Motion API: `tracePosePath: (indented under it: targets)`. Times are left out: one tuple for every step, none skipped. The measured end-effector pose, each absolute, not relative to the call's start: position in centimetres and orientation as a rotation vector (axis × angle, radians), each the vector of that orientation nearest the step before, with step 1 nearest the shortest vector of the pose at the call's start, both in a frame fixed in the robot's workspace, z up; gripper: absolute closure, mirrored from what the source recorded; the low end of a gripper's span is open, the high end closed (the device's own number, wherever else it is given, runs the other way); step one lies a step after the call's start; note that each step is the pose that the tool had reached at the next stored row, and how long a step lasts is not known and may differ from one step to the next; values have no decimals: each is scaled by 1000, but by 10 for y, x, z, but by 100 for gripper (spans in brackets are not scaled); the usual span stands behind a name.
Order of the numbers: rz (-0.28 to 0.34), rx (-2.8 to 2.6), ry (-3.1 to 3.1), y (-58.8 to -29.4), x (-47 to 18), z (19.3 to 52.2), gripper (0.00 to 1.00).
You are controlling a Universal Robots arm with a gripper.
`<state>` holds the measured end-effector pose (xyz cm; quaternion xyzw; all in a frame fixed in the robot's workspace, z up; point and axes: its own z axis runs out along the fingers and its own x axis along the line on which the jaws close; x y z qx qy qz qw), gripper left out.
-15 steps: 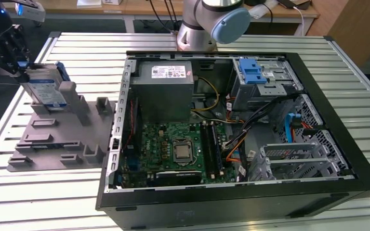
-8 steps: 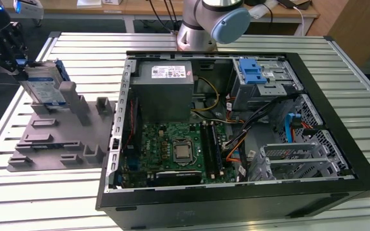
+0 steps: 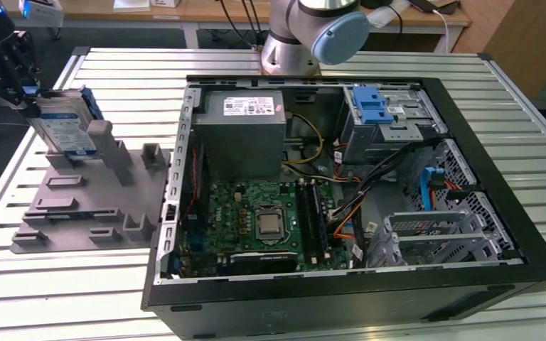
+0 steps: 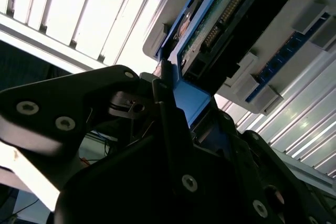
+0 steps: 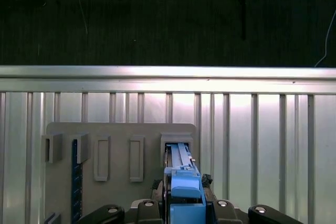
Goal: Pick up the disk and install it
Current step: 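Pick up the disk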
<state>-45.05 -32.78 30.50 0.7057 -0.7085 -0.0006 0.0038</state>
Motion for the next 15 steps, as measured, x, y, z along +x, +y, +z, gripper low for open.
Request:
tracePosePath:
  targets:
    - [-2, 2212, -2221, -328, -451, 306, 64]
    - [-2, 2212, -2221, -328, -451, 307, 64]
    - [-2, 2212, -2221, -328, -451, 307, 64]
    - [-2, 2212, -2221, -328, -451, 308, 64]
    - [-2, 2212, -2221, -328, -451, 309, 64]
    - [-2, 2212, -2221, -328, -451, 310, 64]
    - [-2, 2212, -2221, -328, -451, 311, 64]
    - [-2, 2212, -2221, -328, -451, 312, 64]
    - [-2, 2212, -2221, -328, -451, 313, 64]
    - [-2, 2212, -2221, -328, -451, 314, 64]
    - [-2, 2212, -2221, -328, -451, 315, 64]
    - [-2, 2212, -2221, -328, -451, 315, 64]
    - [-2, 2212, -2221, -328, -451, 316, 64]
    - [-2, 2212, -2221, -328, -450, 317, 64]
    - [-2, 2212, -2221, -328, -450, 318, 64]
